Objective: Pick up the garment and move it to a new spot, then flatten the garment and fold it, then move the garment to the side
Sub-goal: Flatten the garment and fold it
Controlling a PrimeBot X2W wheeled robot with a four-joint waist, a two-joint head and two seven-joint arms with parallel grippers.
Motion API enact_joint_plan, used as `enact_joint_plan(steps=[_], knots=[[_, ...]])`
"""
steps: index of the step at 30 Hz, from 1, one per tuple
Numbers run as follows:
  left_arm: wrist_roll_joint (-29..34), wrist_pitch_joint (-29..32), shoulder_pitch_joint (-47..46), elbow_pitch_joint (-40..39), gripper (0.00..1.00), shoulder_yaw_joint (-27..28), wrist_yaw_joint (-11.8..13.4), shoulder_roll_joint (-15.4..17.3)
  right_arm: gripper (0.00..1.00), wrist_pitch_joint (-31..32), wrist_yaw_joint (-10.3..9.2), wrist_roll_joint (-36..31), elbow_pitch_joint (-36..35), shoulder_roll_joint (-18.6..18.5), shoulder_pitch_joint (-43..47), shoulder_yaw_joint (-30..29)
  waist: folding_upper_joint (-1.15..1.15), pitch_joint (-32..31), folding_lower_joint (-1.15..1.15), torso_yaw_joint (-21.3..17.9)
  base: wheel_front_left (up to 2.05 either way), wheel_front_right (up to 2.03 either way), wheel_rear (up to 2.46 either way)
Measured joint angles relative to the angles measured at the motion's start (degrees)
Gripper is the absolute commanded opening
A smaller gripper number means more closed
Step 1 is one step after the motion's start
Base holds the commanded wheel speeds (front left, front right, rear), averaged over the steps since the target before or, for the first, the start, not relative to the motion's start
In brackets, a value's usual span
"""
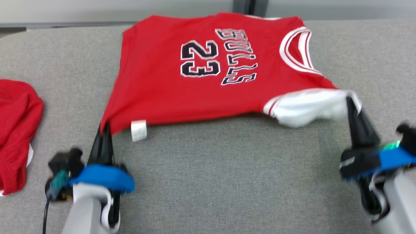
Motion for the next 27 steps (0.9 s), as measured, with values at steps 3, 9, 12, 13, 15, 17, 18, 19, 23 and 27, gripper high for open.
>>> enact_joint_plan(steps=[3, 9, 12, 13, 15, 17, 18, 19, 23, 27], knots=[[-0.67, 0.00, 6.10, -1.03, 0.00, 1.55, -0.18, -0.48, 0.00, 0.00, 0.00, 0.88, -0.29, 1.18, 6.99, 0.47, 0.00, -1.73, -0.01, -0.23, 0.00, 0.00, 0.00], [-4.03, 0.00, 15.24, -2.05, 0.00, 1.37, -0.22, -0.68, 0.00, 0.00, 0.00, 1.68, 0.32, 2.83, 15.83, 0.69, 0.00, -5.96, -0.01, -0.62, 0.00, 0.00, 0.00], [-3.91, -0.01, 18.31, -2.63, 0.00, 0.93, -0.22, -0.68, 0.00, 0.00, 0.00, 2.40, 0.47, 3.52, 19.60, 0.00, 0.00, -8.36, -0.02, -0.38, 0.00, 0.00, 0.00], [-3.80, -0.01, 19.41, -2.88, 0.00, 0.75, -0.22, -0.67, 0.00, -0.01, 0.00, 2.52, 0.41, 3.67, 20.85, -0.05, 0.00, -9.17, -0.02, -0.28, 0.00, 0.00, 0.00], [-3.38, -0.01, 21.50, -3.22, 0.00, 0.19, -0.22, -0.66, 0.00, -0.01, 0.00, 2.87, 0.27, 3.85, 23.44, 0.09, 0.00, -10.83, -0.02, -0.01, 0.00, 0.00, 0.00], [-3.37, -0.01, 23.58, -3.61, 0.00, -0.32, -0.22, -0.67, 0.00, -0.01, 0.00, 3.43, -0.11, 3.88, 26.22, 0.52, 0.00, -12.51, -0.02, 0.28, 0.00, 0.00, 0.00], [-3.33, -0.01, 24.69, -3.81, 0.00, -0.47, -0.22, -0.67, 0.00, 0.00, 0.00, 3.66, -0.25, 3.87, 27.72, 0.75, 0.00, -13.34, -0.02, 0.40, 0.00, 0.00, 0.00], [-3.18, -0.01, 25.83, -3.99, 0.00, -0.59, -0.21, -0.66, 0.00, -0.01, 0.00, 3.88, -0.41, 3.85, 29.11, 1.02, 0.00, -14.10, -0.02, 0.47, 0.00, 0.00, 0.00], [-2.89, -0.01, 29.83, -5.02, 0.00, -0.88, -0.14, -0.66, 0.00, 0.00, 0.00, 4.52, -1.57, 3.34, 33.85, 1.56, 0.00, -16.54, -0.02, 0.40, 0.00, 0.00, 0.00], [-2.53, -0.01, 31.60, -6.95, 0.00, -0.86, 0.09, -0.65, 0.00, -0.01, 0.00, 4.56, -3.32, 3.16, 36.03, 1.27, 0.00, -17.58, -0.02, 0.23, 0.00, 0.00, 0.00]])
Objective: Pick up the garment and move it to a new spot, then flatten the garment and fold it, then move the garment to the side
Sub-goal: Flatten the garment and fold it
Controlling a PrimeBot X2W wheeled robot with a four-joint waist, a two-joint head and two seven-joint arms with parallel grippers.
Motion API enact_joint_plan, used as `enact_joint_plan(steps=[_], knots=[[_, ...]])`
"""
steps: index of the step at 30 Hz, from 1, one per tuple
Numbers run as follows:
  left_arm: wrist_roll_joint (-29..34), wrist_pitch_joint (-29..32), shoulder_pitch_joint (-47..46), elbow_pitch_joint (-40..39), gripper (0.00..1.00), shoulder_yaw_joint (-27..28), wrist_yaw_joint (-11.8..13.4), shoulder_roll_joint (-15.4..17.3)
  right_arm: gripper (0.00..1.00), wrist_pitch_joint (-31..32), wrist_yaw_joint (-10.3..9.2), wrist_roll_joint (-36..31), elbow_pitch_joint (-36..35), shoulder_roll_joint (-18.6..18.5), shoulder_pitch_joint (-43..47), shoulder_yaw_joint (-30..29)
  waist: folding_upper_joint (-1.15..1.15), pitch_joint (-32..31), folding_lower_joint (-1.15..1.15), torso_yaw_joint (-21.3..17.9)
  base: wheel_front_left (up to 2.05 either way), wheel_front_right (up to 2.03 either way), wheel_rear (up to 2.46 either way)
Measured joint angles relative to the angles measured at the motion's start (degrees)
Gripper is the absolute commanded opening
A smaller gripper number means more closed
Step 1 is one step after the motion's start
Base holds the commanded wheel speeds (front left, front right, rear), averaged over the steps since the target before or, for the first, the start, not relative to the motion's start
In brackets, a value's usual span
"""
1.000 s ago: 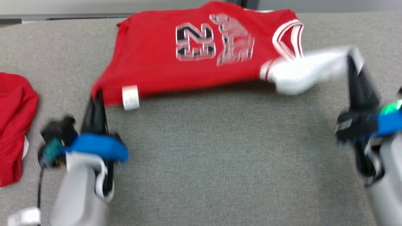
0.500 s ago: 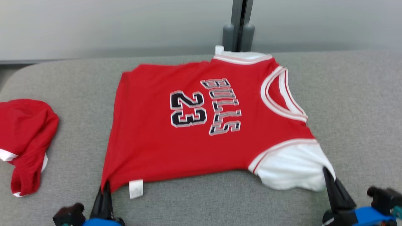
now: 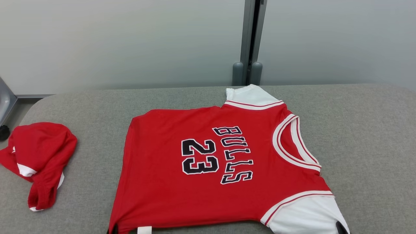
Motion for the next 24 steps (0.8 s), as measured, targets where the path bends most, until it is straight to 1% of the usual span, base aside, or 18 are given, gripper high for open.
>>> enact_joint_plan(steps=[5, 10, 14, 17, 24], knots=[[1.72, 0.00, -1.11, -2.86, 0.00, -0.29, 0.04, 0.01, 0.00, 0.00, 0.00, 0.09, -2.69, 0.35, -2.22, -1.08, 0.00, 0.56, 0.01, 0.15, 0.00, 0.00, 0.00], [1.63, 0.00, -6.44, -3.45, 0.00, -1.52, 0.41, 0.04, 0.00, 0.00, 0.00, 0.77, -2.61, 1.51, -10.22, -1.89, 0.00, 2.67, 0.02, 0.23, 0.00, 0.00, 0.00], [1.56, 0.00, -11.57, -1.07, 0.00, -3.75, 1.35, 0.05, 0.00, -0.01, -0.01, 1.61, 1.52, 1.77, -16.25, -1.32, 0.00, 4.80, 0.02, 0.52, 0.00, 0.00, 0.00], [1.35, 0.00, -15.74, 1.31, 0.00, -5.15, 2.58, 0.03, 0.00, -0.01, -0.01, 2.03, 4.74, 1.78, -21.35, -0.82, 0.00, 6.67, 0.02, 0.71, 0.00, 0.00, 0.00], [1.01, -0.01, -22.78, 5.58, 0.00, -6.68, 4.61, 0.03, 0.00, -0.01, -0.01, 2.61, 12.25, 2.36, -31.61, 0.32, 0.00, 11.09, 0.03, 0.89, 0.00, 0.00, 0.00]])
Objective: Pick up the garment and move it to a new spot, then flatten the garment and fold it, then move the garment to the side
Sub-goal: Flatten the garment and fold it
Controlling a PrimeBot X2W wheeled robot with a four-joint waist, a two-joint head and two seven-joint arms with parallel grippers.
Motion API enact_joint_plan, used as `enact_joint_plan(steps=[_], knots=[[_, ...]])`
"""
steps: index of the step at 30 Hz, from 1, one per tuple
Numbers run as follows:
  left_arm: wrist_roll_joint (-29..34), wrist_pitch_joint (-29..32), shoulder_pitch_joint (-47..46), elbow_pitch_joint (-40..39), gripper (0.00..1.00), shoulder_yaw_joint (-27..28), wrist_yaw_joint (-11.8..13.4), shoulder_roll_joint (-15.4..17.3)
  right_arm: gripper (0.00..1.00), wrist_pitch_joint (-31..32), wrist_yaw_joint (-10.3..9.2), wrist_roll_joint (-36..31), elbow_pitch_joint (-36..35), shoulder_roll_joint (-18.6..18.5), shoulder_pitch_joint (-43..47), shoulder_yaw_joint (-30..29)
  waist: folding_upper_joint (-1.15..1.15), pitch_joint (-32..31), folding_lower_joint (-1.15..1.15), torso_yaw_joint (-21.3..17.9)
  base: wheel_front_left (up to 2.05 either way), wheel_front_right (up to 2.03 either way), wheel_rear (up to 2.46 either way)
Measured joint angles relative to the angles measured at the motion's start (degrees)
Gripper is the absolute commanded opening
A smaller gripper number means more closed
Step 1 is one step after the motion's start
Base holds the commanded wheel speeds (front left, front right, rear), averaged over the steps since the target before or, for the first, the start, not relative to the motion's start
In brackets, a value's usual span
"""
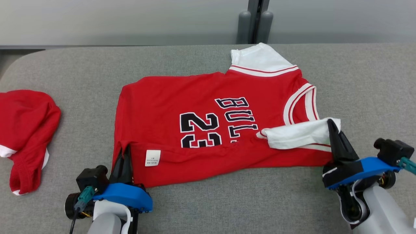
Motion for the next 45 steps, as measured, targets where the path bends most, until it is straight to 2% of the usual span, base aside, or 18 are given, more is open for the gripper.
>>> enact_joint_plan(steps=[7, 12, 13, 14, 15, 16, 17, 18, 19, 24, 31, 39, 45], knots=[[0.16, 0.01, -3.29, 1.88, 0.00, 1.22, 1.20, 0.01, 0.00, 0.01, 0.00, -0.88, 6.33, 0.32, -6.92, 0.70, 0.00, 2.84, 0.00, 0.29, 0.00, 0.00, 0.00], [1.02, 0.01, -4.88, 1.36, 0.00, 1.72, 1.48, 0.00, 0.00, 0.00, 0.00, -2.69, 8.34, 0.34, -9.64, -0.13, 0.00, 3.85, 0.00, 0.63, 0.00, 0.00, 0.00], [1.14, 0.01, -5.11, 1.40, 0.00, 1.77, 1.47, 0.00, 0.04, 0.00, 0.00, -2.89, 8.51, 0.44, -9.85, -0.32, 0.00, 3.95, 0.00, 0.70, 0.00, 0.00, 0.00], [1.30, 0.01, -5.29, 1.51, 0.00, 1.86, 1.47, 0.00, 0.40, 0.00, 0.00, -3.21, 8.73, 0.59, -9.99, -0.53, 0.00, 4.03, 0.00, 0.74, 0.00, 0.00, 0.00], [1.37, 0.01, -5.37, 1.53, 0.00, 2.11, 1.60, -0.01, 0.98, 0.00, 0.00, -3.89, 8.82, 0.68, -10.11, -0.55, 0.00, 4.06, 0.00, 0.74, 0.00, 0.00, 0.00], [1.58, 0.01, -5.39, 1.52, 0.00, 2.40, 1.72, -0.01, 1.00, 0.01, 0.00, -4.68, 8.78, 0.77, -10.17, -0.69, 0.00, 4.05, 0.00, 0.73, 0.00, 0.00, 0.00], [1.68, 0.01, -5.39, 1.49, 0.21, 2.64, 1.90, 0.01, 1.00, 0.00, 0.00, -6.12, 8.53, 0.77, -10.21, -0.94, 0.00, 4.01, 0.00, 0.69, 0.00, 0.00, 0.00], [1.76, 0.01, -5.39, 1.30, 0.51, 2.88, 2.32, 0.00, 1.00, 0.00, 0.00, -7.45, 8.12, 0.76, -10.21, -1.15, 0.00, 3.94, 0.00, 0.65, 0.00, 0.00, 0.00], [2.21, 0.00, -5.39, 0.94, 1.00, 3.01, 2.65, 0.00, 1.00, 0.00, 0.00, -8.72, 7.67, 0.81, -10.21, -1.63, 0.00, 3.86, 0.00, 0.60, 0.00, 0.00, 0.00], [4.65, 0.01, -4.57, -1.64, 1.00, 3.42, 3.88, 0.00, 1.00, -0.04, 0.00, -19.34, 2.35, 1.40, -8.27, -5.24, 0.00, 2.79, 0.00, 0.42, 0.00, 0.00, 0.00], [7.21, 0.01, 1.82, -4.07, 1.00, 3.01, 4.14, 0.01, 1.00, -0.05, 0.00, -30.86, -3.24, 5.31, -0.38, -8.95, 0.00, -0.52, -0.01, 0.33, 0.00, 0.00, 0.00], [7.55, 0.01, 9.34, -3.69, 1.00, 1.47, 3.61, 0.00, 1.00, -0.05, 0.01, -34.18, -3.39, 8.02, 7.62, -9.82, 0.00, -5.83, -0.02, 0.06, 0.00, 0.00, 0.00], [7.60, 0.01, 13.51, -3.28, 1.00, 1.12, 3.18, 0.00, 1.00, -0.04, 0.01, -33.98, -2.02, 8.69, 12.15, -9.89, 0.00, -9.63, -0.02, 0.07, 0.00, 0.00, 0.00]])
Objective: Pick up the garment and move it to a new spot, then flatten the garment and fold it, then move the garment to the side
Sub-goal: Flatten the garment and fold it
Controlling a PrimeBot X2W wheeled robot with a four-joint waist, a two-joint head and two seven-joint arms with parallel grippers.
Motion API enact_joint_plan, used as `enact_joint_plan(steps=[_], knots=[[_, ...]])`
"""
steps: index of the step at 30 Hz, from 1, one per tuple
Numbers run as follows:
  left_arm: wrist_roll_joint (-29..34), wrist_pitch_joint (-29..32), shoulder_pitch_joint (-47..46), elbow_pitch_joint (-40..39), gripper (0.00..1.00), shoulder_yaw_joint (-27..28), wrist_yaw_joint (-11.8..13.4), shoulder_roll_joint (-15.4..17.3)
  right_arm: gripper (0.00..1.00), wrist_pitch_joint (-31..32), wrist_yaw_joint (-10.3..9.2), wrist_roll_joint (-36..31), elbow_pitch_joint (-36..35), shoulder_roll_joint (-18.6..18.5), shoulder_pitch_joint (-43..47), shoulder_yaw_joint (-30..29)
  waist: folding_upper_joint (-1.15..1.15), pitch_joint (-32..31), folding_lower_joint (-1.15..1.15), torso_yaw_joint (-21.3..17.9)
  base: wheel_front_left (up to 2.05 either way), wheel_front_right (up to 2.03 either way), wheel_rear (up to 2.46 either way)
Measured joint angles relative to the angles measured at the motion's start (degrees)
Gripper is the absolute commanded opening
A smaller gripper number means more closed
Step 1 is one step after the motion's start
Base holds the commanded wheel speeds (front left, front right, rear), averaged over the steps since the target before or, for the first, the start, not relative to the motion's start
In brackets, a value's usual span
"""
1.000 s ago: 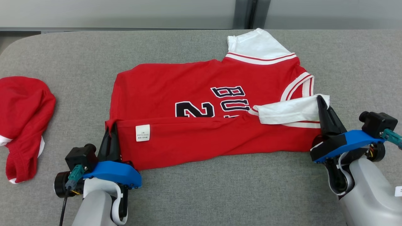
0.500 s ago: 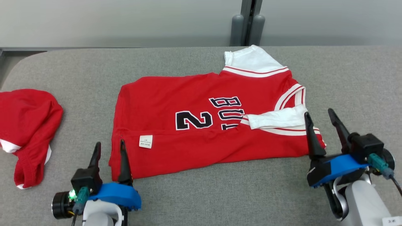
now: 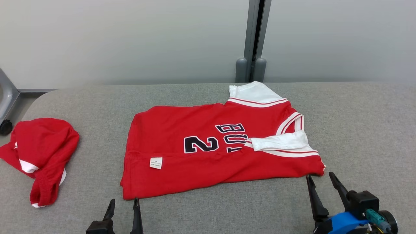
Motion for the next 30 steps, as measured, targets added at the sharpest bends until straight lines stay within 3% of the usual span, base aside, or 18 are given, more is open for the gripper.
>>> enact_joint_plan(steps=[16, 30], knots=[[-1.49, 0.00, 1.82, -0.26, 1.00, -0.26, 0.22, 0.00, 1.00, 0.00, 0.00, 1.04, 0.89, 0.49, 1.80, 0.91, 0.00, -0.81, 0.00, -0.67, 0.00, 0.00, 0.00], [-2.24, 0.00, -11.55, 9.42, 1.00, 4.14, -2.23, 0.03, 1.00, 0.00, 0.00, 2.05, -0.42, 0.46, -4.20, 2.15, 0.00, 8.42, 0.02, -1.29, 0.00, 0.00, 0.00]])
